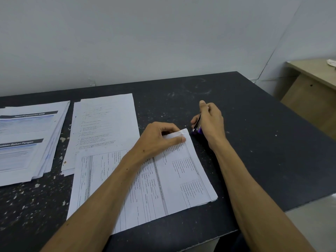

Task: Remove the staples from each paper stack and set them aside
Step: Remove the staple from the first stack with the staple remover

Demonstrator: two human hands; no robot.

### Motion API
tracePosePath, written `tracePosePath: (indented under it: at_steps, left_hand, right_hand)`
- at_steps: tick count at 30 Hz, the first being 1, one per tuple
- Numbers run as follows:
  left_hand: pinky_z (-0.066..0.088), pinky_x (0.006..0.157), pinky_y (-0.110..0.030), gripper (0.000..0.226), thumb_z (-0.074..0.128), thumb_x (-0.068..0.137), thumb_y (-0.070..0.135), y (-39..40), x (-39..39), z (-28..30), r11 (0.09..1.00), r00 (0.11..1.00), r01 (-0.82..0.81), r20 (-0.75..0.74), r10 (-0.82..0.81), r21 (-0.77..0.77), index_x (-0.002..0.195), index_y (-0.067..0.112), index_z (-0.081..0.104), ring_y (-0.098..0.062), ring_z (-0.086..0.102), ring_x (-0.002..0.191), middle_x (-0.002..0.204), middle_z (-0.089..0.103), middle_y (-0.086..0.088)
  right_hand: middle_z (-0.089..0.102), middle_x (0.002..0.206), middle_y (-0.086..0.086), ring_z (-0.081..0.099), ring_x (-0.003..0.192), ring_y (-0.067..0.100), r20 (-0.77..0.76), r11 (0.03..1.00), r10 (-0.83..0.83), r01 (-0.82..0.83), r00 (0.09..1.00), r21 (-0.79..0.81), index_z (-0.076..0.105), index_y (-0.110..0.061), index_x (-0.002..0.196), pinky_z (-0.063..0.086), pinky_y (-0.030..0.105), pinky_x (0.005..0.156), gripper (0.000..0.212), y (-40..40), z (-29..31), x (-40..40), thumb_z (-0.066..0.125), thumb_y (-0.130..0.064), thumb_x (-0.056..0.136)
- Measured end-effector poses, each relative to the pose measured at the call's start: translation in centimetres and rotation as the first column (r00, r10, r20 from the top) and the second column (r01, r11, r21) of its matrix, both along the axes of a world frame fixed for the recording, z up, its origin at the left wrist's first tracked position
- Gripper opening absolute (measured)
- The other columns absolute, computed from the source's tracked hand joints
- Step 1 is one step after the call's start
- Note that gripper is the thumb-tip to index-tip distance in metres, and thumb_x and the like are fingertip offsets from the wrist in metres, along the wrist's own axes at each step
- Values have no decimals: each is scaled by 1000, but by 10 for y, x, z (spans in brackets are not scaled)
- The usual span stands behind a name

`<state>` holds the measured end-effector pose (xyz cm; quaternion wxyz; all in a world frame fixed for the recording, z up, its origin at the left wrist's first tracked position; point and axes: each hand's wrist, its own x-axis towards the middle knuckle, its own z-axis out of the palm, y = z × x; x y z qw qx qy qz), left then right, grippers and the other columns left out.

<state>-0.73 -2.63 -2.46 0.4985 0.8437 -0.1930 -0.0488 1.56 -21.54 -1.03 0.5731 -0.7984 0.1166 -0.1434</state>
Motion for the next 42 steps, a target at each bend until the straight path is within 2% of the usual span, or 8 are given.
tracePosePath:
  at_steps: [6,12,21,26,29,35,40,42]
  left_hand:
    - [60,73,-21,10,74,95,35,-2,2,-1,1000,1000,27,-12,-27,3,99,27,78,-5,75,86,95,77,14]
    - [59,74,-19,7,71,96,33,-2,3,-1,999,999,38,-29,-38,7,99,29,76,-4,75,87,97,77,13]
    - [58,74,-18,3,72,96,36,-3,3,-2,999,999,27,-25,-26,28,97,34,73,-5,74,87,99,75,14]
    - [56,71,-17,7,71,96,36,-3,2,-2,1000,999,21,-37,-20,17,100,31,75,-4,75,86,98,75,15]
    - [56,71,-16,8,71,97,35,-2,2,-1,1000,999,20,-41,-19,11,103,33,75,-3,74,88,100,75,16]
    - [57,76,-15,14,71,97,30,-1,1,1,997,998,55,-20,-56,-46,110,34,72,-1,73,95,106,74,17]
    - [56,75,-16,12,69,98,34,0,-2,4,997,998,56,-10,-56,-62,109,30,73,-5,74,93,101,75,15]
    - [54,74,-13,11,68,99,35,-1,-3,7,995,998,55,-2,-55,-87,106,29,74,-4,73,92,98,74,16]
  right_hand:
    - [68,79,2,65,70,12,10,999,40,-41,999,22,56,-17,107,57,33,78,29,7,-2,-1,45,-44,108]
    - [52,67,-2,50,58,8,-12,967,89,-84,996,240,50,-20,93,48,20,60,31,9,4,-1,41,-45,110]
    - [52,71,-4,50,61,9,-59,937,80,-56,995,344,48,-23,92,48,30,70,38,10,3,4,44,-59,104]
    - [59,96,-1,60,89,13,-81,971,95,-74,992,229,47,-22,120,51,33,85,29,7,3,2,46,-47,107]
    - [59,105,-1,60,97,13,-139,990,93,-77,986,120,37,-21,131,49,30,82,28,2,4,2,43,-37,109]
    - [55,97,-2,56,83,8,-132,994,90,-98,987,-50,37,-20,121,42,25,64,22,-10,3,-1,41,-38,110]
    - [66,89,3,62,79,15,-82,980,55,-70,995,-188,58,-14,103,46,25,65,23,-19,-2,1,64,-36,100]
    - [67,88,2,63,86,18,-71,968,69,-84,995,-235,63,-15,98,47,27,70,25,-19,-5,2,72,-37,95]
